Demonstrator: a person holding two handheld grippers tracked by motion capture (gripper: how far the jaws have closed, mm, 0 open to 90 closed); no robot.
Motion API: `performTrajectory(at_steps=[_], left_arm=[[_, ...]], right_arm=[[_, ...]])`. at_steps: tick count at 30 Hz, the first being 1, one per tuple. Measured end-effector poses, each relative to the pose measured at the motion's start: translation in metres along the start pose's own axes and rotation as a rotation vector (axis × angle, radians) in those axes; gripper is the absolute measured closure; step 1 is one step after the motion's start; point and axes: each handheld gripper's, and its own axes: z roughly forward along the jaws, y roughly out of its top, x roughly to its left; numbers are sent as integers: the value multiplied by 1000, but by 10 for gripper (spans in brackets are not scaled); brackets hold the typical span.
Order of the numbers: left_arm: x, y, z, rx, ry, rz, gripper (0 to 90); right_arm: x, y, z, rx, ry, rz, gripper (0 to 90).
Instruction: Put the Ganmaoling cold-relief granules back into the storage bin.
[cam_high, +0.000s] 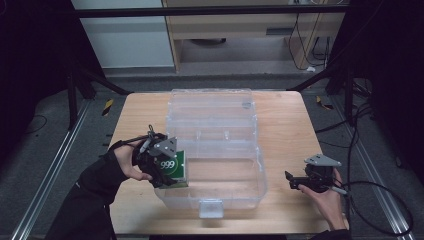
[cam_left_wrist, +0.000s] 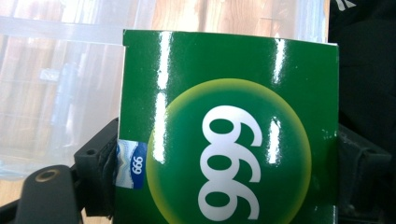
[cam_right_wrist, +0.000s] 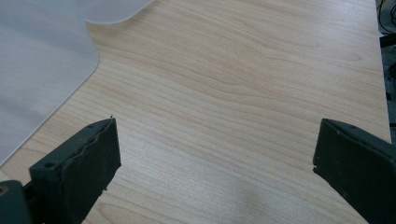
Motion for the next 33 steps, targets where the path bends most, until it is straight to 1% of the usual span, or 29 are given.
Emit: performTrajectory(at_steps=[9, 10, 15, 16, 18, 21, 23, 24, 29, 30, 33], left_arm=[[1, -2, 10, 11, -10, -6, 143], [0, -2, 12, 25, -13, -26, 143], [-1, -3, 16, 22, -20, -30, 143], [-1, -3, 19, 14, -19, -20, 143], [0, -3, 20, 15, -20, -19, 143], [-1, -5, 23, 26, -17, -27, 143], [-1, -6, 26, 16, -28, -26, 143], [-1, -7, 29, 17, -28, -28, 143], [0, -9, 35, 18, -29, -35, 142], [0, -10, 38, 21, -35, -40, 142], [0, -11, 41, 21, -39, -44, 141]], right_arm=[[1, 0, 0, 5, 4, 1, 11], [1, 0, 0, 6, 5, 1, 11], [1, 0, 0, 7, 6, 2, 11], [1, 0, 1, 8, 5, 0, 11], [1, 0, 1, 8, 5, 0, 11], [1, 0, 0, 7, 6, 1, 11], [1, 0, 0, 7, 7, 1, 11], [1, 0, 1, 7, 4, -6, 11], [1, 0, 1, 7, 7, -9, 11], [1, 0, 1, 7, 7, -9, 11], [1, -1, 1, 7, 8, -9, 11]])
